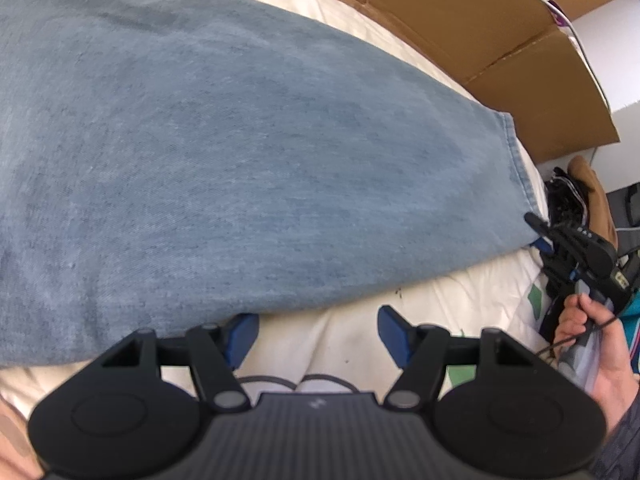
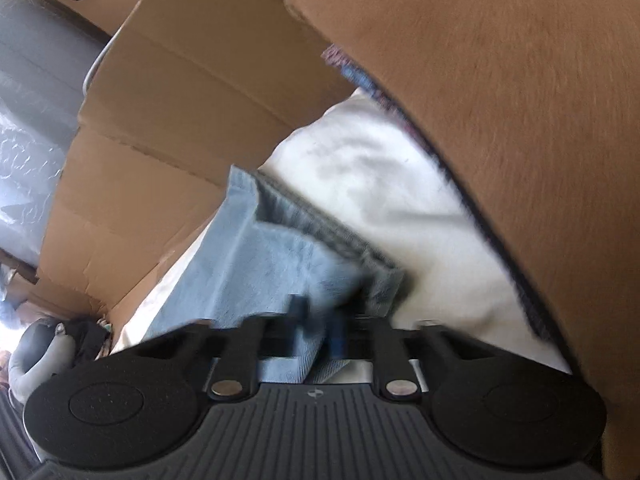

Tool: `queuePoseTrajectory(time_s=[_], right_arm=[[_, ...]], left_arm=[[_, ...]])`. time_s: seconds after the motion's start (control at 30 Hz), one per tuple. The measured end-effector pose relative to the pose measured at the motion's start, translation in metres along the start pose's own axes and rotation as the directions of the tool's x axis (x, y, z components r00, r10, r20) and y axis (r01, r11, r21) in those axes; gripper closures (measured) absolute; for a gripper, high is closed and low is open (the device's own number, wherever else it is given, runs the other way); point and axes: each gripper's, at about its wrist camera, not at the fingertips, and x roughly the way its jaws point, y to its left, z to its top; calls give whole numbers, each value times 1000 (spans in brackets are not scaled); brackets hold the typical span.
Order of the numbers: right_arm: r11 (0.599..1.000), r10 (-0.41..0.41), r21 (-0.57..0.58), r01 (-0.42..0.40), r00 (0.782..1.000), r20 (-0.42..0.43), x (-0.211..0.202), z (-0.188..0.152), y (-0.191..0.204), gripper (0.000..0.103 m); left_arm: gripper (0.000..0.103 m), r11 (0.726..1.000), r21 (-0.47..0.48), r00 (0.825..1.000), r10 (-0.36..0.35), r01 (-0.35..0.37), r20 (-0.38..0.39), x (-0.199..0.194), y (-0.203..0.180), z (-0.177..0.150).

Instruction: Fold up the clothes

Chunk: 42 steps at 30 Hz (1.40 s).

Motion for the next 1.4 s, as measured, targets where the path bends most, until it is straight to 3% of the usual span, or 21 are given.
queuePoseTrajectory(time_s=[0.3,0.5,0.6,0.7,0.8,1.17,1.4], right_arm=[[999,-29,15,28,998,60,-16,7,6,101],[998,-49,43,48,998,31,1,2,-2,100],[997,-10,72,9,1000,14,2,-2,-4,96],[994,37,103,-37,999,1,1,-7,-6,67],[990,82,121,-77,996,-34,5,-19,-1,64],[974,222,99,-204,948,-228,30,-60,41,64],[970,244,74,-233,918,-314,24,-79,47,61]], left_arm=[[35,999,22,1000,-23,23,-3,-2,-1,-2],[35,999,34,1000,-21,21,-23,3,3,-8],[35,999,32,999,-21,22,-24,4,6,-9],[35,999,28,1000,-23,23,-20,4,7,-9],[35,999,35,1000,-23,23,-10,4,5,-9],[35,997,66,997,-52,48,59,-4,-4,-5],[35,994,81,990,-86,77,114,-13,-10,6]])
